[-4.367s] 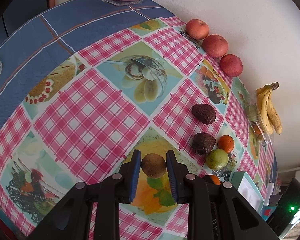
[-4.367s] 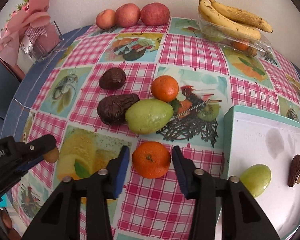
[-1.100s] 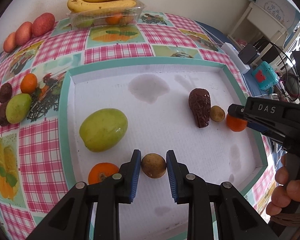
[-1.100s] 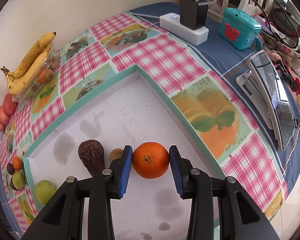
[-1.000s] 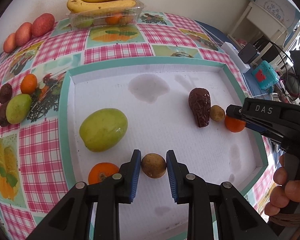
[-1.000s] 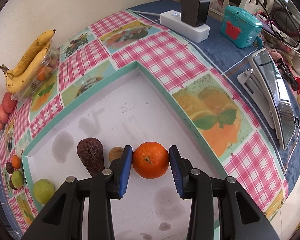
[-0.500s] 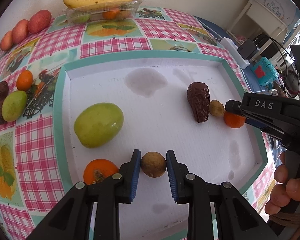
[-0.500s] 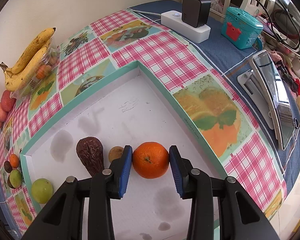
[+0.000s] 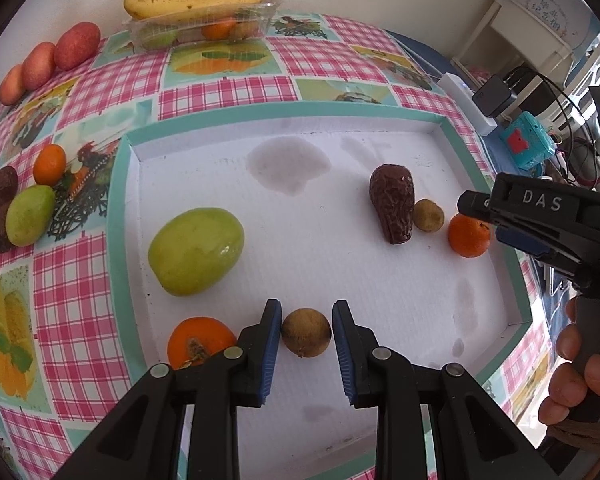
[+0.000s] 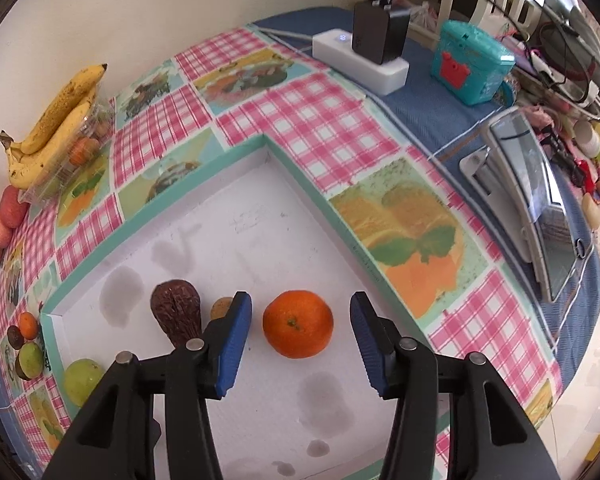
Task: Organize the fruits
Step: 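Open the right tool to drop the orange while the left tool releases the kiwi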
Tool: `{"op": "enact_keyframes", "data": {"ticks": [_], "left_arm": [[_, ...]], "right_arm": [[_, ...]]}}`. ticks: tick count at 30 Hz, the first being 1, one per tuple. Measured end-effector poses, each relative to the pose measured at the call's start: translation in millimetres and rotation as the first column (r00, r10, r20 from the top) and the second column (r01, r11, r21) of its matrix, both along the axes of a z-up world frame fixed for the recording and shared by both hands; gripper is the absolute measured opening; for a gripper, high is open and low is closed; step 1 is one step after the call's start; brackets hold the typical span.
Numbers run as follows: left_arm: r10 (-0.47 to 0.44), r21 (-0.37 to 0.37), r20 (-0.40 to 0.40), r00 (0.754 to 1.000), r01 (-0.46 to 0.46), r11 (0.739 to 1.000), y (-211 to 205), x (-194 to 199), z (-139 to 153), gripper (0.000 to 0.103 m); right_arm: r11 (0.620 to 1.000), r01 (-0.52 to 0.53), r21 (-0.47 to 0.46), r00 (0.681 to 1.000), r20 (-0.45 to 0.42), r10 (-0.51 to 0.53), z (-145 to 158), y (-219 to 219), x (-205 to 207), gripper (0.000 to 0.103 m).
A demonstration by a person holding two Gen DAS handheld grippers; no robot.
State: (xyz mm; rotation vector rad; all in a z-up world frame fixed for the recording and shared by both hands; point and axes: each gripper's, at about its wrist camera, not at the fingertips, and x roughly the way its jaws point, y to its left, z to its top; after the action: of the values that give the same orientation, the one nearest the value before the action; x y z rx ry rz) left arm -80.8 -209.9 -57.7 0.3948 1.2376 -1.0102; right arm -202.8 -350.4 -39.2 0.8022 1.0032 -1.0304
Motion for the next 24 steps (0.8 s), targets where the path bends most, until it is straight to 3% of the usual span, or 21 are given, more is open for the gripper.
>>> {"op": "enact_keyframes", "data": {"ticks": [5, 10, 12, 15, 21, 24], "left_arm": [[-0.007, -0.028, 0.004, 1.0, 0.007, 1.0, 3.1, -1.6, 11.7, 0.031], [0.02, -0.036, 0.022, 1.0, -0.019, 0.999, 9.6, 5.0, 21.8, 0.054], [0.051, -0.034, 0.027, 0.998, -0.05, 0.998, 14.3, 12.7, 25.4, 0.058], [0.129, -0.025, 0.025, 0.991, -0.128, 0.991, 23.9, 28.6, 28.7, 0.067], [0.329, 0.019, 0.085, 0.941, -0.331, 0.943, 59.9, 72.0, 34.3, 0.073], [0.41, 0.008, 0.125, 0.903, -0.415, 0.91, 80.5, 94.2, 40.2, 0.093]], "right_arm": [[0.999, -0.007, -0.031, 1.0, 0.011, 0.007, 13.7, 2.5, -0.5, 0.057], [0.999, -0.016, -0.044, 1.0, 0.021, 0.017, 22.6, 5.6, 2.7, 0.06], [0.999, -0.024, -0.047, 0.999, 0.023, 0.025, 24.9, 7.6, 4.6, 0.071], [0.998, -0.041, -0.05, 0.999, 0.034, 0.043, 28.0, 13.1, 8.6, 0.073], [0.994, -0.091, -0.054, 0.995, 0.032, 0.093, 30.9, 23.6, 21.6, 0.078], [0.992, -0.117, -0.055, 0.992, 0.029, 0.119, 32.2, 30.1, 29.5, 0.078]]}}
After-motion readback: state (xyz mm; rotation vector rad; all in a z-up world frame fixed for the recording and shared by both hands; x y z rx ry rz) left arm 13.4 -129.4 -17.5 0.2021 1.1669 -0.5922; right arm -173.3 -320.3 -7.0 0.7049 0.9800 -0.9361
